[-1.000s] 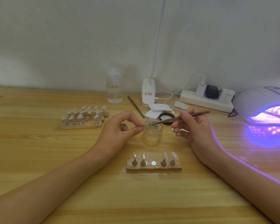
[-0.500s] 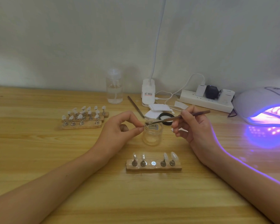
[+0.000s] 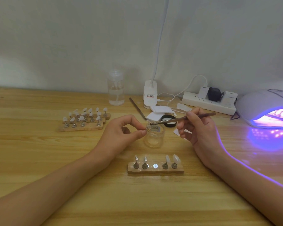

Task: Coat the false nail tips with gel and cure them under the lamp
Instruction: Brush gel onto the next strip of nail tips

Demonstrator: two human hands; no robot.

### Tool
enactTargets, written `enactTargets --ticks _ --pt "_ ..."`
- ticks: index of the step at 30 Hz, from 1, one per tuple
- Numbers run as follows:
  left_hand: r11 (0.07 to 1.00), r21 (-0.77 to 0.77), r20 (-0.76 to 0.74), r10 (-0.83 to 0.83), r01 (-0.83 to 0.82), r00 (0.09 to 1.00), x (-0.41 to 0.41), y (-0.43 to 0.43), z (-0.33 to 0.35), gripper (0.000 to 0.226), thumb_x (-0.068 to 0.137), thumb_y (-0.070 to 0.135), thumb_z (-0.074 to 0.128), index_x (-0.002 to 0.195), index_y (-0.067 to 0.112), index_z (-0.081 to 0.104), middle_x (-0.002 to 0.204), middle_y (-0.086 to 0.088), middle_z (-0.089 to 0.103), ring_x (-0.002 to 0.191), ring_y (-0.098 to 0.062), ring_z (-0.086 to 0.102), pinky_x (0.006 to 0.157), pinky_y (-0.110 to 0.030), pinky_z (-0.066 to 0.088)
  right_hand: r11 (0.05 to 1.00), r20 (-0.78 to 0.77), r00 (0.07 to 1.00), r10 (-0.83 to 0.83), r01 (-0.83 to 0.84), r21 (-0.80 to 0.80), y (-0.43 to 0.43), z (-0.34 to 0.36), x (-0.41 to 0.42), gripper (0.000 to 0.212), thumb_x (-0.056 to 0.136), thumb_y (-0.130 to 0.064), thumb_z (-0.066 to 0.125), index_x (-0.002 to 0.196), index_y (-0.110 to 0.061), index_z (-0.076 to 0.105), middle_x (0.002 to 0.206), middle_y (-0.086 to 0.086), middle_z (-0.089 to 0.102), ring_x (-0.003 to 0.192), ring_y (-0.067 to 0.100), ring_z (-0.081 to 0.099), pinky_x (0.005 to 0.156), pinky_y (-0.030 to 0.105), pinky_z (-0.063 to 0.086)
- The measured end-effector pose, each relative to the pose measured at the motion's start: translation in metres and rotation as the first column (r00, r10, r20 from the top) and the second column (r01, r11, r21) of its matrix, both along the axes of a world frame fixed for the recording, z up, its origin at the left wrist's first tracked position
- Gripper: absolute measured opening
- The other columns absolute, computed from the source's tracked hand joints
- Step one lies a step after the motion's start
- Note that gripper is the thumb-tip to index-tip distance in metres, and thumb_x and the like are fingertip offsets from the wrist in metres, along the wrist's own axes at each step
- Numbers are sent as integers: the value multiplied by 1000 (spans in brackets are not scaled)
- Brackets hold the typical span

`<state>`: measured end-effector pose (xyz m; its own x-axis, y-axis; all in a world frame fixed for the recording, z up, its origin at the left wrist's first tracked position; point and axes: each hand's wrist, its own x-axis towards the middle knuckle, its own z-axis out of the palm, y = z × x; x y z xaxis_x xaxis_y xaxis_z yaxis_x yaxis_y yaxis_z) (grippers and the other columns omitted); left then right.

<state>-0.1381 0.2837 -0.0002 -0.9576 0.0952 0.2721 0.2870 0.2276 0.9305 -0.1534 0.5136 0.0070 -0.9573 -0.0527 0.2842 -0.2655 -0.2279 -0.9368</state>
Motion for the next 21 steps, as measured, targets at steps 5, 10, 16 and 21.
enactTargets --ticks 5,10,16,21 --pt "1000 -9 6 7 -7 1000 1 0 1 14 77 22 82 73 28 70 83 6 72 53 -6 41 53 -16 41 998 3 1000 -27 26 52 -1 -3 0 19 99 -19 53 81 -13 51 66 8 66 58 17 62 51 24 50" --pt "1000 -13 10 2 -2 1000 1 0 0 14 76 22 82 74 27 70 84 7 73 53 -6 40 53 -15 40 1000 -20 999 31 -31 7 0 0 0 17 90 -29 57 81 -15 52 68 7 66 59 16 62 51 23 50" --pt "1000 -13 28 12 -12 1000 0 0 0 13 74 28 82 74 27 70 88 -6 72 54 -7 41 56 -18 40 1000 0 1000 -28 28 5 1 -3 -1 18 95 -24 56 78 -18 53 67 8 66 57 15 61 51 23 49" --pt "1000 -11 32 20 -19 999 0 0 0 13 75 27 83 73 29 70 88 -8 71 58 -10 42 56 -18 41 999 -24 999 29 -28 36 -1 -2 0 17 92 -29 57 83 -15 52 70 9 67 61 18 63 52 24 50"
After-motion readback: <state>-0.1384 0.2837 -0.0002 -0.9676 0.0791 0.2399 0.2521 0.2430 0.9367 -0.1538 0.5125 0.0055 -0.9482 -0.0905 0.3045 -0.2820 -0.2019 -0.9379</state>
